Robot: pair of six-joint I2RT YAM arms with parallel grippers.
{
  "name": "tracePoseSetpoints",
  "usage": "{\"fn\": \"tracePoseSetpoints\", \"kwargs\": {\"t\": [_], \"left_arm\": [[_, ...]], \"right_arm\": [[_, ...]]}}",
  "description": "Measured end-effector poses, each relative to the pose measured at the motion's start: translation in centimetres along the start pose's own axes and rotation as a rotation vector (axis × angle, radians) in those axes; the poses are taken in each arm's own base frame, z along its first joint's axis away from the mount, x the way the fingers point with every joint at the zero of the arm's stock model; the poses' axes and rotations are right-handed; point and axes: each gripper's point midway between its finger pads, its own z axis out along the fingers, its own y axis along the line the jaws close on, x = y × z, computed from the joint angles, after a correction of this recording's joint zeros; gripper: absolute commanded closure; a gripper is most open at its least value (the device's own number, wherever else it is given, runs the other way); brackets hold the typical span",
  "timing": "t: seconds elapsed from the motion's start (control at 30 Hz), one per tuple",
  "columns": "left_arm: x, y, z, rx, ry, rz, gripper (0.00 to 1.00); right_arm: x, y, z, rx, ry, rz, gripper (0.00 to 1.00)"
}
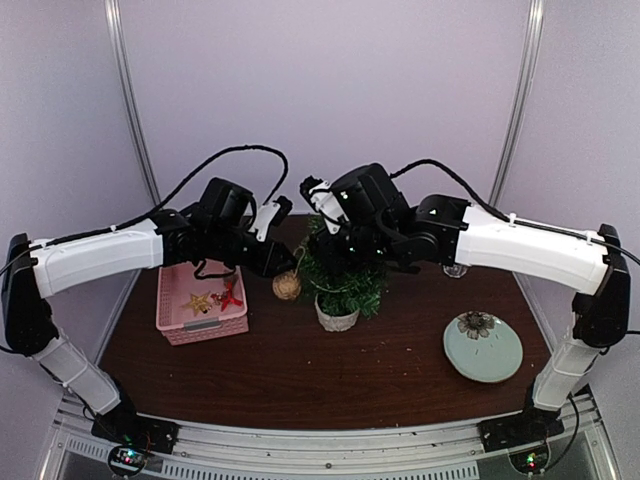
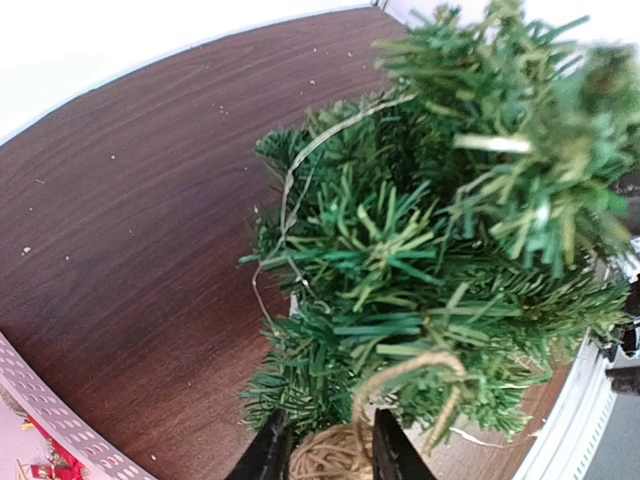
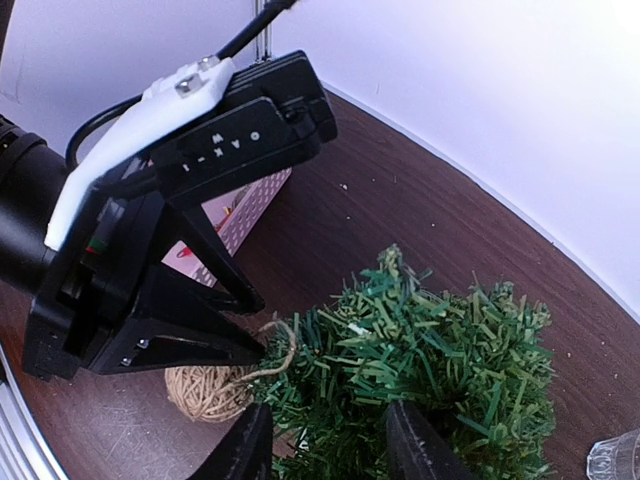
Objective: Decorate the small christmas tree
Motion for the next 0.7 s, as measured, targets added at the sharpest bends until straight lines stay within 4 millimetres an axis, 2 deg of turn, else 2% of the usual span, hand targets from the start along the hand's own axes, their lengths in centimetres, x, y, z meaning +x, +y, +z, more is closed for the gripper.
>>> {"fn": "tracePoseSetpoints", "kwargs": {"t": [0.17, 0.33, 0.53, 0.7], "left_arm": [[-0.4, -0.2, -0.6, 0.005, -0.015, 0.004, 0.71], [0.0, -0.2, -0.8, 0.002, 0.002, 0.004, 0.64], [-0.2, -0.2, -1.9, 0.023, -0.013, -0.003, 0.49], [-0.5, 0.3, -3.7, 0.060, -0.043, -0.043, 0.44]], "right_arm": [[-0.3, 0.0, -0.2, -0.002, -0.011, 0.003, 0.60], [-0.3, 0.0, -0.2, -0.005, -0.016, -0.003, 0.56], [-0.5, 0.1, -1.0, -0.025, -0.035, -0.011, 0.46], [-1.7, 0.4, -2.3, -0.066, -0.085, -0.007, 0.35]]}}
